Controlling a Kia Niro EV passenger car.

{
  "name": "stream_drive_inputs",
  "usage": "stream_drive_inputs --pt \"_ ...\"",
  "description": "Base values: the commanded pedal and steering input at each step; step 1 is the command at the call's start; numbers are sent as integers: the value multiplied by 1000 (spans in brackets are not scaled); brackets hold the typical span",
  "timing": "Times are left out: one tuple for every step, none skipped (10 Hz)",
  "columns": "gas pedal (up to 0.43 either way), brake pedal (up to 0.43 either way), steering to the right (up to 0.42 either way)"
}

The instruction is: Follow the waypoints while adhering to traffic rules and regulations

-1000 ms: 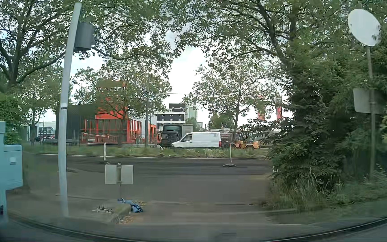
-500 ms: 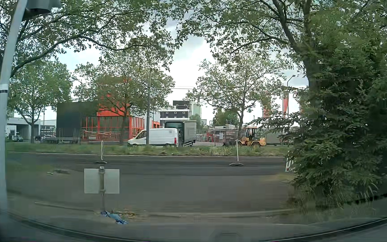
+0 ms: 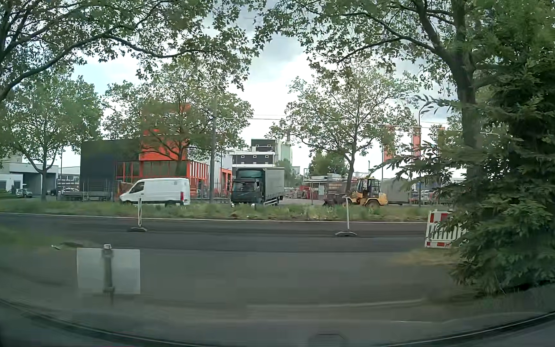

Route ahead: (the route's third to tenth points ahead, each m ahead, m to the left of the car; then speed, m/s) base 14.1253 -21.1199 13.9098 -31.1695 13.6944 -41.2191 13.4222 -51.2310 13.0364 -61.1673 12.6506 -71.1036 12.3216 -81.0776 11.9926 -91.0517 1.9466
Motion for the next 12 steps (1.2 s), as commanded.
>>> stream_drive_inputs --pt "0 238 -13" --pt "0 238 -10" --pt "0 244 -10" --pt "0 238 -9" --pt "0 238 -10" --pt "0 238 -9" --pt "0 238 -8" --pt "0 238 -7" --pt "0 238 -7" --pt "0 238 -7" --pt "0 232 -7" --pt "0 232 -7"
